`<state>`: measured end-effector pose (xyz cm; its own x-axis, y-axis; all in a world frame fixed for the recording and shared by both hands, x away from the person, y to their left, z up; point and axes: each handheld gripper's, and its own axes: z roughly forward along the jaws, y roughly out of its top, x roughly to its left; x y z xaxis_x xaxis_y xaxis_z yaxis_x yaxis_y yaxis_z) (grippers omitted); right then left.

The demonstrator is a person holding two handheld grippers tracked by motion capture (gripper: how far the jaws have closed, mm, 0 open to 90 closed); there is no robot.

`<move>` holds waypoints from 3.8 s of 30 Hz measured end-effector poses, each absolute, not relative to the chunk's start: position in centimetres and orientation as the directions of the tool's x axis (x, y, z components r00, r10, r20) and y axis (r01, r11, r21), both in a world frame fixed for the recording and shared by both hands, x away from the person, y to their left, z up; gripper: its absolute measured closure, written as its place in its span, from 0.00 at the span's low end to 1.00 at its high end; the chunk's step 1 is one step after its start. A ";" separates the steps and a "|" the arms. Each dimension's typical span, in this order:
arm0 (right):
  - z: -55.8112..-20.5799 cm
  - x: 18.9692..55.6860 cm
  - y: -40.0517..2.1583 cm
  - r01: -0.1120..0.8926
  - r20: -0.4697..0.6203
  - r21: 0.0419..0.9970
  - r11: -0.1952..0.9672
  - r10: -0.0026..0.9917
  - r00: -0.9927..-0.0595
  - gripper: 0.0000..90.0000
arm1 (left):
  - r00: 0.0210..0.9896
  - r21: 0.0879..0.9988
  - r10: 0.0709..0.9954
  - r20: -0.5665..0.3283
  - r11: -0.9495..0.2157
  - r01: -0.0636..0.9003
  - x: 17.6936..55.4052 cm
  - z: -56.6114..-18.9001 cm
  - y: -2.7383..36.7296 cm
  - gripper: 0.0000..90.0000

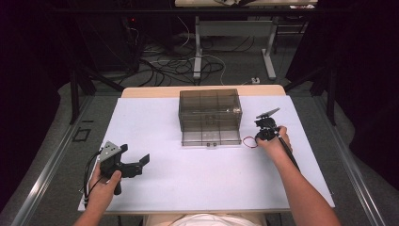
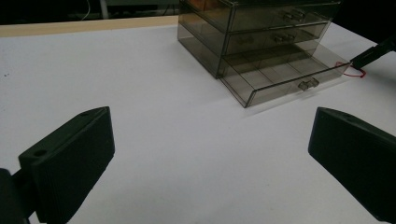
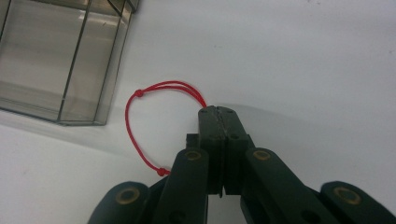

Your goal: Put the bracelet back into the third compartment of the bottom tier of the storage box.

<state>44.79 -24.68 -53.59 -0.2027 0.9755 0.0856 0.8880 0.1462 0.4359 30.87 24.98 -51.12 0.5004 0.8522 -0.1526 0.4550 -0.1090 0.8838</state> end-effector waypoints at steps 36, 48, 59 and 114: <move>-51.7 44.2 -25.3 0.812 0.074 0.572 0.114 0.979 -0.189 1.00 | 0.500 0.884 0.853 -0.152 -0.109 0.455 30.9 -51.1 25.0 0.00; -51.0 43.9 -25.5 0.765 0.077 0.638 0.091 0.980 -0.181 1.00 | 0.500 0.884 0.853 -0.151 -0.110 0.454 30.9 -51.1 25.0 0.00; -50.3 43.6 -25.9 0.738 0.095 0.673 0.059 0.982 -0.165 1.00 | 0.500 0.884 0.853 -0.151 -0.110 0.454 30.9 -51.1 25.0 0.00; -48.9 42.4 -22.8 0.648 0.117 0.755 0.106 0.949 -0.292 1.00 | 0.501 0.884 0.852 -0.152 -0.110 0.455 30.9 -51.1 25.0 0.00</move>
